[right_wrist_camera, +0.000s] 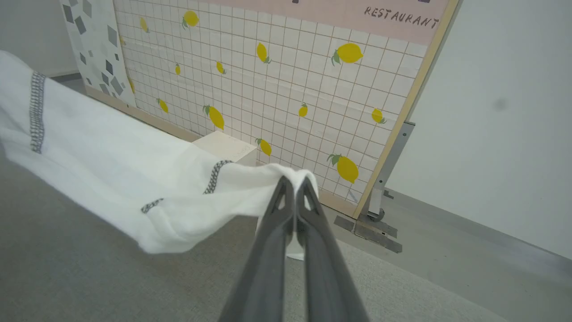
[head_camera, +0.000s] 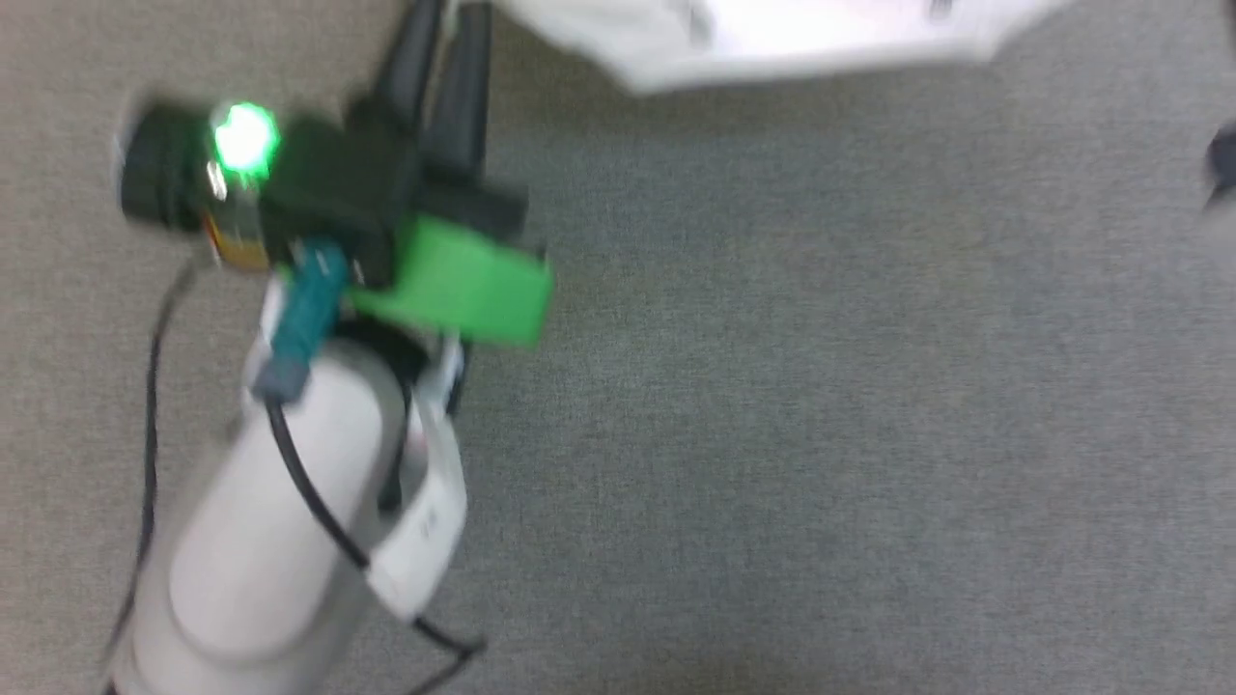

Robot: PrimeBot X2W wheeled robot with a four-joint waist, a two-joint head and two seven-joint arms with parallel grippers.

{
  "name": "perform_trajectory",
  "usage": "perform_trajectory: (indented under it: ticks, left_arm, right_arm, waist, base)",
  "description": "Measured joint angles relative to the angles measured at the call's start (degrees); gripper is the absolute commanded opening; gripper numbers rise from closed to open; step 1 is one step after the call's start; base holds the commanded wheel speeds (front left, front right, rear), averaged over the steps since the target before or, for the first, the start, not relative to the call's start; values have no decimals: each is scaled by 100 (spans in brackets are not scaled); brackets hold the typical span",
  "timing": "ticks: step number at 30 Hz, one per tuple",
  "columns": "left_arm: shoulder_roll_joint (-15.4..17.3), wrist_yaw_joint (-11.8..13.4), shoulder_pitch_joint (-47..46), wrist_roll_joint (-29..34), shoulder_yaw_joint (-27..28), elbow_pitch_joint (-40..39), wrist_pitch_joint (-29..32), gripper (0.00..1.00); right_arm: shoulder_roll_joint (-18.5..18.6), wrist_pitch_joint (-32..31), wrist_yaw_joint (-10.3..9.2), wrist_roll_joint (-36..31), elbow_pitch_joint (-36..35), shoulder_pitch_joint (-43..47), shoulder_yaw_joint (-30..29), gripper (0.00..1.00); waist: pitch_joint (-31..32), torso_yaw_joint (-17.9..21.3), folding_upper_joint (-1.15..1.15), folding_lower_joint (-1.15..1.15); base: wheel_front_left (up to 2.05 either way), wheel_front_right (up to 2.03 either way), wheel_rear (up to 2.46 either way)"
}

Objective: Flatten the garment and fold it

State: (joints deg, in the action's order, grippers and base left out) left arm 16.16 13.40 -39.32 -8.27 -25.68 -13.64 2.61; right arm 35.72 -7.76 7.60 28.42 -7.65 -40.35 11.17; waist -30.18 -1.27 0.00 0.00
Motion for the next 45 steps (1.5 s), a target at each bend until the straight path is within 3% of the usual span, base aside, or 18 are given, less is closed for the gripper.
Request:
perform_trajectory:
  ticks: [7,14,22,34,45]
  left_arm:
    - [188,338,1667,-41,-321,-537,345,0]
    - [460,277,2692,-237,-753,-353,945,0]
    - [666,121,3632,-915,-1021,-89,1559,0]
    - [907,25,4407,-1541,-1232,14,2232,0]
    - [936,86,4831,-1781,-1252,124,2243,0]
  right_arm:
    - [-444,-244,0,-145,-555,1768,-304,0]
    - [-619,-549,0,-220,-704,3070,-324,0]
    - [-611,-1109,0,-167,-637,4195,-280,0]
    - [-678,-1938,-1,-86,-652,5257,-290,0]
    - [-793,-2365,-1,-2,-653,5928,-220,0]
  waist:
    - [453,77,0,0]
    - [875,97,0,0]
    - [1379,99,0,0]
    - [1872,99,0,0]
    - [1971,118,0,0]
  base:
    - [0,0,0]
    - [0,0,0]
    - [0,0,0]
    - [0,0,0]
    - [0,0,0]
